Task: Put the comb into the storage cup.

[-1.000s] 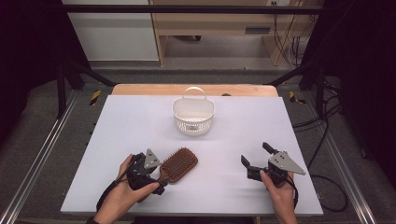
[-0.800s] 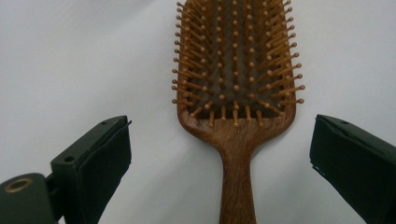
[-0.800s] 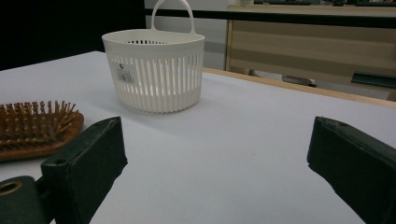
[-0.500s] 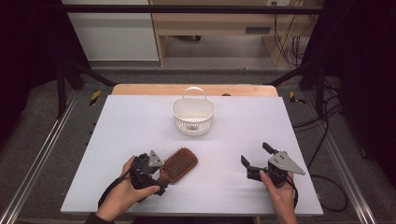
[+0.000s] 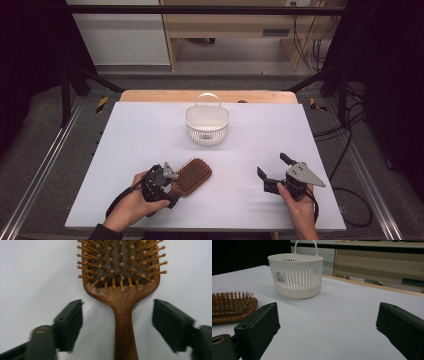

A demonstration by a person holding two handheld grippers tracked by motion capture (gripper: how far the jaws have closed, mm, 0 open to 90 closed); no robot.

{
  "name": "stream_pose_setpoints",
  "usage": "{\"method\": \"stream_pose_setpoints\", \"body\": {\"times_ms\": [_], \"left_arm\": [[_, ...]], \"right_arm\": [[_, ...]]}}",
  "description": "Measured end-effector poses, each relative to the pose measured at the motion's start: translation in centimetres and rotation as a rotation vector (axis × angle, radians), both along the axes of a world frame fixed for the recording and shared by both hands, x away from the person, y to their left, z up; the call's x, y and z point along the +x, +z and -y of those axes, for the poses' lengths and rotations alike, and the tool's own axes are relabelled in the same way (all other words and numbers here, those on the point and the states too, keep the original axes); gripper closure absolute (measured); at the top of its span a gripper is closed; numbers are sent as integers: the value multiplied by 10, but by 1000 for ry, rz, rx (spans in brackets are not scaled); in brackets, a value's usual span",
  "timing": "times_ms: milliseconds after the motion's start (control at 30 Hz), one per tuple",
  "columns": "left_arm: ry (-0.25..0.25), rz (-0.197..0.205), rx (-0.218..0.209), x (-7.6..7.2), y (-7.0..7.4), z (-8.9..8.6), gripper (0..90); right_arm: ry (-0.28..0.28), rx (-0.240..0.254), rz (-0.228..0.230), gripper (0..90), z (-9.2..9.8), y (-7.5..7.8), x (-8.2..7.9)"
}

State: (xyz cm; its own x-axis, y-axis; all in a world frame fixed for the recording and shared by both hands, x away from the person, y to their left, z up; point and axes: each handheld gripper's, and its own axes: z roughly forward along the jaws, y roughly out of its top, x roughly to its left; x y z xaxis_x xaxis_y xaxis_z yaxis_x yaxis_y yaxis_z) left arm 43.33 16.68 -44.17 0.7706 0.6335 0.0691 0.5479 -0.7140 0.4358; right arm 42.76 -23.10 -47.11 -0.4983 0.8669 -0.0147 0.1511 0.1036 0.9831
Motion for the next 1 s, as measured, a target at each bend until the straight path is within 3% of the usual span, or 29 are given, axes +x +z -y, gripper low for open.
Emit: {"method": "stream_pose_setpoints", "body": {"times_ms": [267, 367, 567, 833, 1000], "left_arm": [[-18, -40, 42, 1, -3, 6, 456], [-36, -46, 83, 1, -3, 7, 511], [-32, -69, 84, 4, -6, 7, 582], [-27, -125, 53, 10, -7, 4, 644], [-39, -100, 53, 6, -8, 5, 695]], "right_arm": [[6, -2, -3, 50, -1, 0, 0], [11, -10, -8, 50, -2, -1, 0], [15, -13, -8, 52, -2, -1, 0], [18, -17, -13, 50, -3, -1, 0], [24, -20, -12, 50, -4, -1, 0]]}}
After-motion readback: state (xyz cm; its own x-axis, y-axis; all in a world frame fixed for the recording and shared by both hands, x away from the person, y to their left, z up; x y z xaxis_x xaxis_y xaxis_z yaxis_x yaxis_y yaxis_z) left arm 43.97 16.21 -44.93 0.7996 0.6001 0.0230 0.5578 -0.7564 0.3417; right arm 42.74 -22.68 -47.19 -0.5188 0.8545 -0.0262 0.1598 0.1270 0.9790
